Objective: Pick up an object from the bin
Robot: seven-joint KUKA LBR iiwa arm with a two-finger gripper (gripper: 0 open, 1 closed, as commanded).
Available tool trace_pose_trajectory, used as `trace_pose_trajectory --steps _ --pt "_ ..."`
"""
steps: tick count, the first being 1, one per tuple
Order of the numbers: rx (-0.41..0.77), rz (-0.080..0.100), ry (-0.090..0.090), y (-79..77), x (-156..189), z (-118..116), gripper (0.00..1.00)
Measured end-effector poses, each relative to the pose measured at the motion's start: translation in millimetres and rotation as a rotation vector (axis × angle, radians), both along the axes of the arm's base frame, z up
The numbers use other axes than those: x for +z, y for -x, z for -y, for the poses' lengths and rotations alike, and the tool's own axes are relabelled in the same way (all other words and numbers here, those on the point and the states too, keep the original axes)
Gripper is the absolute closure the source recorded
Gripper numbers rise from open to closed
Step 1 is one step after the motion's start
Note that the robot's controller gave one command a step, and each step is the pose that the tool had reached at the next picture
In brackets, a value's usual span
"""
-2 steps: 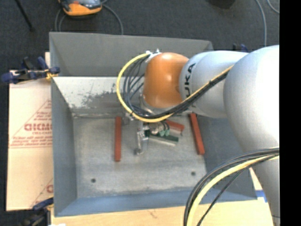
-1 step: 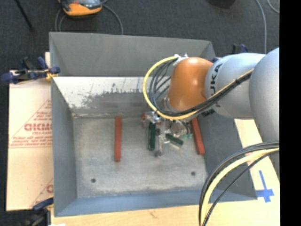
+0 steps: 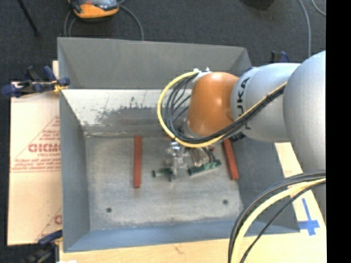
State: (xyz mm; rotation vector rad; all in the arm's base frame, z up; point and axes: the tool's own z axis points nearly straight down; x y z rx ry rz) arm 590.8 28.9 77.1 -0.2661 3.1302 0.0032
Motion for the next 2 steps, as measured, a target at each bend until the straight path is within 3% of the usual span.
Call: trace_pose_trajectory --steps 1,2 --pt "-0.003 0.000 0.001 -0.3 -0.1 1.5 1.00" --pt "-0.033 0.004 0.003 2.1 201.5 -9.4 1.00"
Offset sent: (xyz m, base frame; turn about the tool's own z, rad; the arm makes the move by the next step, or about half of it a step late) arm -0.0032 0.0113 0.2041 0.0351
